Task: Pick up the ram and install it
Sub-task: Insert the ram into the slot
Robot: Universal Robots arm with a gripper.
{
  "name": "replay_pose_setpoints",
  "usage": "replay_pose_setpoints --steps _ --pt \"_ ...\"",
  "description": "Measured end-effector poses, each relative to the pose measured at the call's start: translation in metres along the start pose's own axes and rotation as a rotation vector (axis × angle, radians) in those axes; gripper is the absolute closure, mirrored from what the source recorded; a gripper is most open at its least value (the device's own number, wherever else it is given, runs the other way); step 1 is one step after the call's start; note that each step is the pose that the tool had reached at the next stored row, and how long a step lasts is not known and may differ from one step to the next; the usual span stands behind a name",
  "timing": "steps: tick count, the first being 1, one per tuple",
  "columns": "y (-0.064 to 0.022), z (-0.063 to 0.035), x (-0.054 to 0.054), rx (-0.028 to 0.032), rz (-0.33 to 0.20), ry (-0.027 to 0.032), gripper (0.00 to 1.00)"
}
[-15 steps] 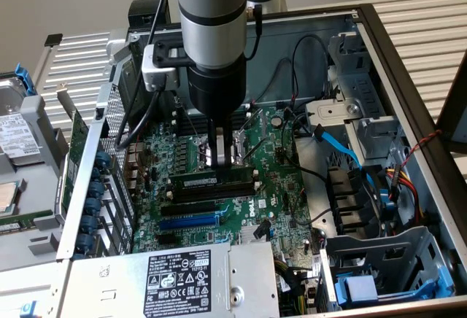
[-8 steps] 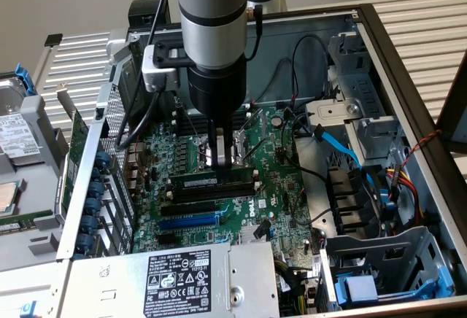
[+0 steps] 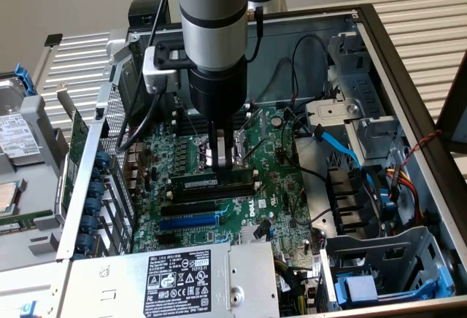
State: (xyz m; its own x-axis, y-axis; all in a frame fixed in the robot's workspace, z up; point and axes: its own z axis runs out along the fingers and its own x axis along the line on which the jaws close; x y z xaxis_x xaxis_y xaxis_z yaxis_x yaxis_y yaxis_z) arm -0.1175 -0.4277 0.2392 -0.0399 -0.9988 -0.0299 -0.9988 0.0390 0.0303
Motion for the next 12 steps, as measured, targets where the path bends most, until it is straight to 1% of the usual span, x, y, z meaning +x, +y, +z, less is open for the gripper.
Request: replay_pose_setpoints --steps 12 --pt "0.0000 0.0016 0.0000 0.0004 0.009 -0.0005 0.88"
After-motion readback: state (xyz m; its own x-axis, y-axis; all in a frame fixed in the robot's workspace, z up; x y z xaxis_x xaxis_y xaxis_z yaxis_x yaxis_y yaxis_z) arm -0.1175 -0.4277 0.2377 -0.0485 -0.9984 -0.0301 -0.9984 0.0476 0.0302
